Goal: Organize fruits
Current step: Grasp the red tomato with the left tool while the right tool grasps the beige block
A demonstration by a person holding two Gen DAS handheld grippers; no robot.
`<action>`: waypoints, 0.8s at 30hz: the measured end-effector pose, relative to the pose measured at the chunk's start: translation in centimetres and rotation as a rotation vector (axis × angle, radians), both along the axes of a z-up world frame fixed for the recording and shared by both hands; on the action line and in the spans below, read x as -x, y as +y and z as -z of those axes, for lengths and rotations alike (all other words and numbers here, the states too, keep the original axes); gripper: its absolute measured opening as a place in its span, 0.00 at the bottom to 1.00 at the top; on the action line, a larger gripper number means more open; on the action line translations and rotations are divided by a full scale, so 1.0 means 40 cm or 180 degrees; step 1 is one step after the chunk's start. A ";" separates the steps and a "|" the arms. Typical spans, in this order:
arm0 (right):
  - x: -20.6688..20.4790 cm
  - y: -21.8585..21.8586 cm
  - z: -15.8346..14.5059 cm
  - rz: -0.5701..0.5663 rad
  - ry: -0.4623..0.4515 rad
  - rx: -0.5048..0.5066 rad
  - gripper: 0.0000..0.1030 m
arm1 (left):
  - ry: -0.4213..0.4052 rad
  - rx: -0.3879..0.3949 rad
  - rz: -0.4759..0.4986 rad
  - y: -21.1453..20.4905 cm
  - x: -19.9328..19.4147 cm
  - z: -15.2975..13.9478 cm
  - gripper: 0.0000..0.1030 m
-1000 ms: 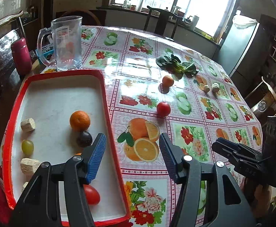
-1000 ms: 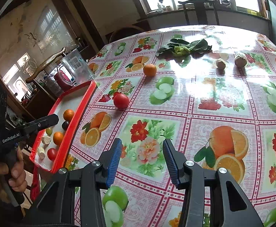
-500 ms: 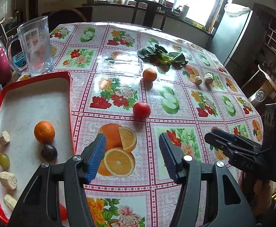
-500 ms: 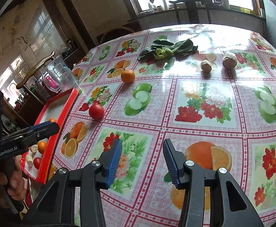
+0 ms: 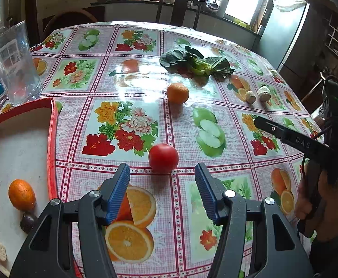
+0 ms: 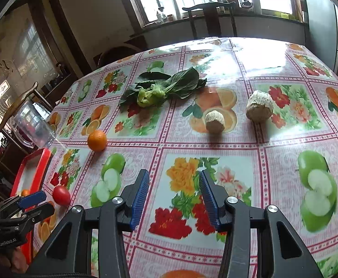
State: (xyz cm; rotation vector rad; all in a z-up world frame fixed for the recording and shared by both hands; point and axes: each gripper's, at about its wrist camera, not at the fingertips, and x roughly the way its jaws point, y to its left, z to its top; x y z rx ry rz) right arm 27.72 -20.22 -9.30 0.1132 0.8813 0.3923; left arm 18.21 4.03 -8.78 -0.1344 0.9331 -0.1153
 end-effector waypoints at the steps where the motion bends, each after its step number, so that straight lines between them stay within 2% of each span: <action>1: -0.018 0.000 0.007 0.0029 0.0010 0.0030 0.46 | 0.0018 -0.0017 0.0003 -0.002 -0.009 0.007 0.55; 7: -0.099 -0.002 0.023 0.0125 -0.0002 0.0081 0.44 | 0.0090 -0.0042 0.0015 -0.009 -0.044 0.044 0.55; 11: -0.138 0.001 0.027 0.0178 -0.0001 0.0159 0.42 | 0.0030 -0.0094 0.0047 -0.018 -0.048 0.050 0.45; 12: -0.145 0.004 0.028 0.0195 -0.0003 0.0175 0.39 | 0.0012 -0.0099 0.0059 -0.018 -0.048 0.050 0.39; 14: -0.156 0.005 0.028 0.0230 -0.0009 0.0210 0.29 | -0.0007 -0.0134 0.0072 -0.018 -0.051 0.049 0.33; 15: -0.158 0.002 0.029 0.0239 -0.0003 0.0208 0.18 | -0.0006 -0.0115 0.0087 -0.017 -0.051 0.049 0.29; 16: -0.159 -0.002 0.030 0.0250 0.0001 0.0190 0.09 | 0.0001 -0.0108 0.0093 -0.017 -0.052 0.049 0.29; 18: -0.149 -0.006 0.030 0.0273 -0.0011 0.0169 0.07 | 0.0002 -0.0110 0.0093 -0.018 -0.051 0.049 0.29; 21: -0.134 -0.011 0.032 0.0225 0.0037 0.0152 0.10 | 0.0014 -0.0076 0.0092 -0.016 -0.047 0.049 0.29; 23: -0.123 -0.022 0.031 0.0271 0.0027 0.0121 0.16 | 0.0034 -0.0040 0.0084 -0.013 -0.045 0.047 0.29; 24: -0.121 -0.029 0.029 0.0301 0.0022 0.0104 0.23 | 0.0039 -0.0024 0.0083 -0.012 -0.041 0.046 0.29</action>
